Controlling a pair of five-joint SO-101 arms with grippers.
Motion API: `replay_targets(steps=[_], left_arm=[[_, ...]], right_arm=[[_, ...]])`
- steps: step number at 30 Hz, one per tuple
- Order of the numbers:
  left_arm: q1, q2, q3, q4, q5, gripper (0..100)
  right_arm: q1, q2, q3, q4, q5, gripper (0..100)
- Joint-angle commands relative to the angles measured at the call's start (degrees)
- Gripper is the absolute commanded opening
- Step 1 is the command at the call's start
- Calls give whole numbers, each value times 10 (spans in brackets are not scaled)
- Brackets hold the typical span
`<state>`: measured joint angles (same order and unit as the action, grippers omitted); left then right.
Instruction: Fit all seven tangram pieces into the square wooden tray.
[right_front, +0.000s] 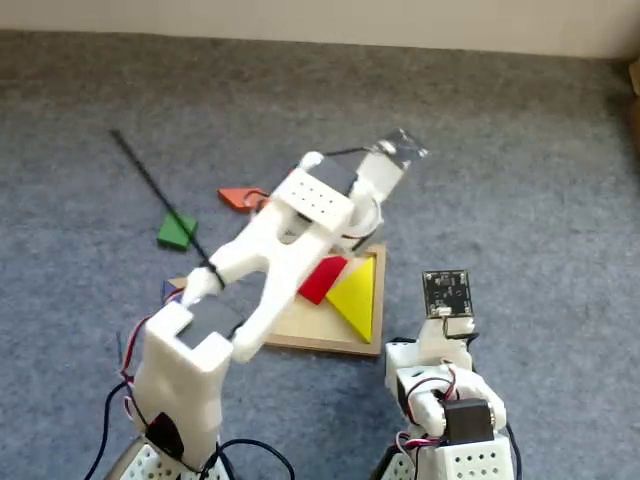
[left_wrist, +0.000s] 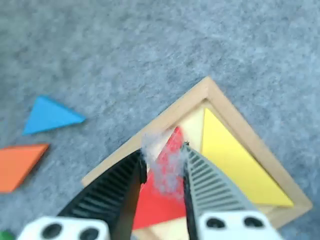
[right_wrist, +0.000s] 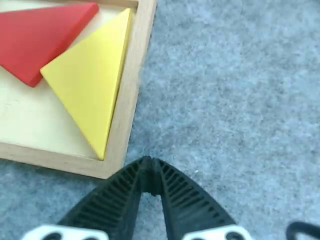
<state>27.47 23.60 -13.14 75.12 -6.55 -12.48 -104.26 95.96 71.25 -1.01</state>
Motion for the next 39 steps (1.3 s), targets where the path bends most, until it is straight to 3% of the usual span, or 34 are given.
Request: replay_targets(steps=[1, 8, 14, 21, 33, 39], left_arm=[[-16, -88, 23, 29, 4, 126], [-33, -223, 189, 39, 4, 126], [-95, -313, 340, -45, 1, 126], [-152, -328, 450, -178, 0, 126], [-153, -324, 519, -287, 0, 127], [-154, -241, 478, -290, 2, 127]], right_arm=[[5, -9, 86, 4, -3, 15], [5, -9, 86, 4, -3, 15], [5, -9, 86, 4, -3, 15], [5, -9, 86, 4, -3, 15], [5, -9, 86, 4, -3, 15], [5, -9, 86, 4, -3, 15]])
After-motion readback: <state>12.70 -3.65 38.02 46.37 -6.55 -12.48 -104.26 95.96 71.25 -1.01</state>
